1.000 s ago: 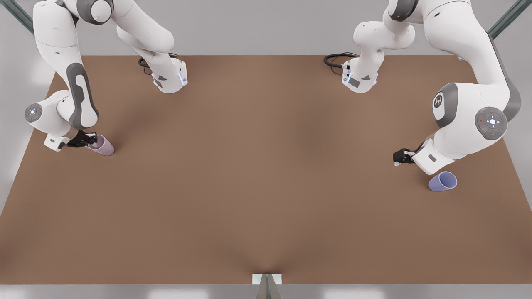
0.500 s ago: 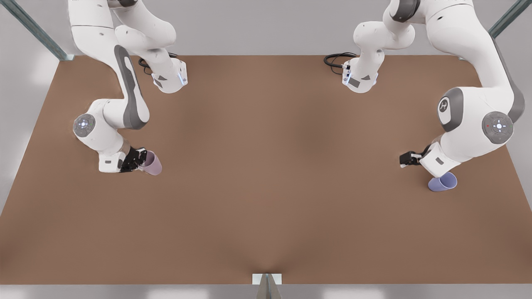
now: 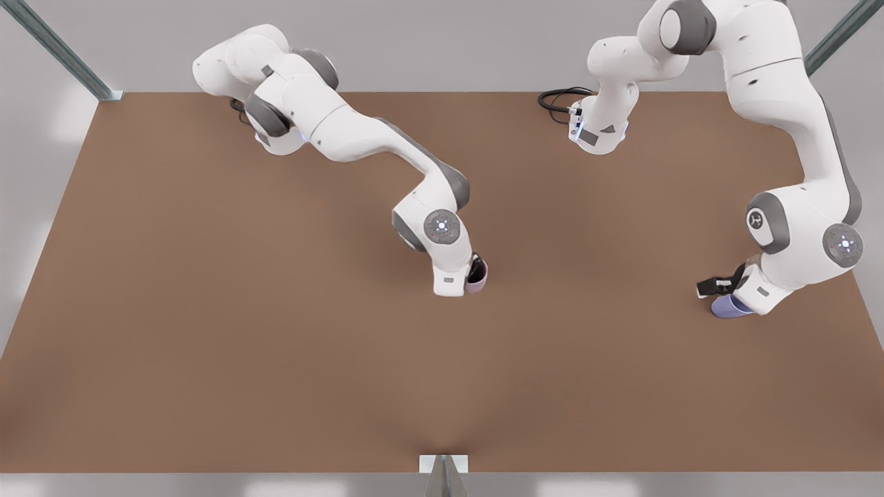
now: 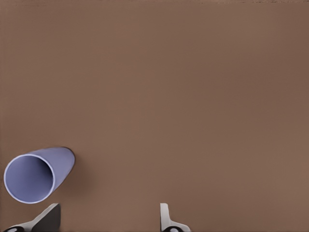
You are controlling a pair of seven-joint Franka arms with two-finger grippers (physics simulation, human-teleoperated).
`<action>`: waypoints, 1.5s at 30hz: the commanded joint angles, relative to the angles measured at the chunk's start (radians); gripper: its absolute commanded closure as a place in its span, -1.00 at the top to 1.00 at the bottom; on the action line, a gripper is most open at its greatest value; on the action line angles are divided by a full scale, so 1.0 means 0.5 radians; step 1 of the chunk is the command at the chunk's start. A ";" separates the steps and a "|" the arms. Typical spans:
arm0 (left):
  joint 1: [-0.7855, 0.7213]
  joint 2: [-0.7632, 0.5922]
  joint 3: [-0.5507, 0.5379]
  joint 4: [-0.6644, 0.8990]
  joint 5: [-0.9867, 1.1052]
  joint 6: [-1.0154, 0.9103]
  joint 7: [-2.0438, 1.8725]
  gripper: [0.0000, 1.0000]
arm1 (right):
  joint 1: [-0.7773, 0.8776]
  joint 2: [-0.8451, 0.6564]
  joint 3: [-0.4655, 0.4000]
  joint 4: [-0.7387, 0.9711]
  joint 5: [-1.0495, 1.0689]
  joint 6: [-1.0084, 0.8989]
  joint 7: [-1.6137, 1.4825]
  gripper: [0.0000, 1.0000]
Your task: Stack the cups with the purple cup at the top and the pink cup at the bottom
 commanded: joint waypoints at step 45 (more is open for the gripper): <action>0.251 0.415 0.124 -0.184 -0.298 0.461 1.283 0.66 | -1.177 -1.463 -0.292 -0.880 0.096 -0.667 0.208 1.00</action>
